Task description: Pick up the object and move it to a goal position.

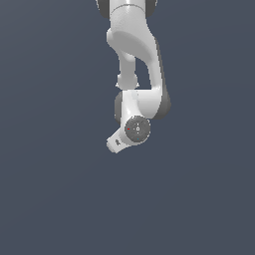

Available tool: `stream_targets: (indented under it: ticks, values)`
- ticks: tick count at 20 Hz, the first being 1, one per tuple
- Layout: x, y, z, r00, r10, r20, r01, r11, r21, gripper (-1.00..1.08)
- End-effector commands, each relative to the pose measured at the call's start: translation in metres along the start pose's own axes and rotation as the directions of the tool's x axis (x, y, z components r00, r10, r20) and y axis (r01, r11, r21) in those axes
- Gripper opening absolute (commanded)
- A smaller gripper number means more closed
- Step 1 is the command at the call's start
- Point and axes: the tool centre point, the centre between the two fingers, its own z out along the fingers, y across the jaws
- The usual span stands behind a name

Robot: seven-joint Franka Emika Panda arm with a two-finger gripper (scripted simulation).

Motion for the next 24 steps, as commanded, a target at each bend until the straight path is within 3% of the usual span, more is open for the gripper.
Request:
stream_targets:
  ticks: [1, 17, 18, 24]
  values:
    - [0.000, 0.000, 0.002, 1.000, -0.011, 0.010, 0.011, 1.000, 0.004, 0.28]
    - [-0.002, -0.001, 0.031, 1.000, -0.012, 0.010, 0.012, 1.000, 0.004, 0.28]
    - [-0.002, -0.001, 0.031, 1.000, -0.012, 0.010, 0.012, 1.000, 0.004, -1.00]
    - [-0.002, -0.001, 0.031, 1.000, -0.012, 0.010, 0.012, 1.000, 0.004, -1.00]
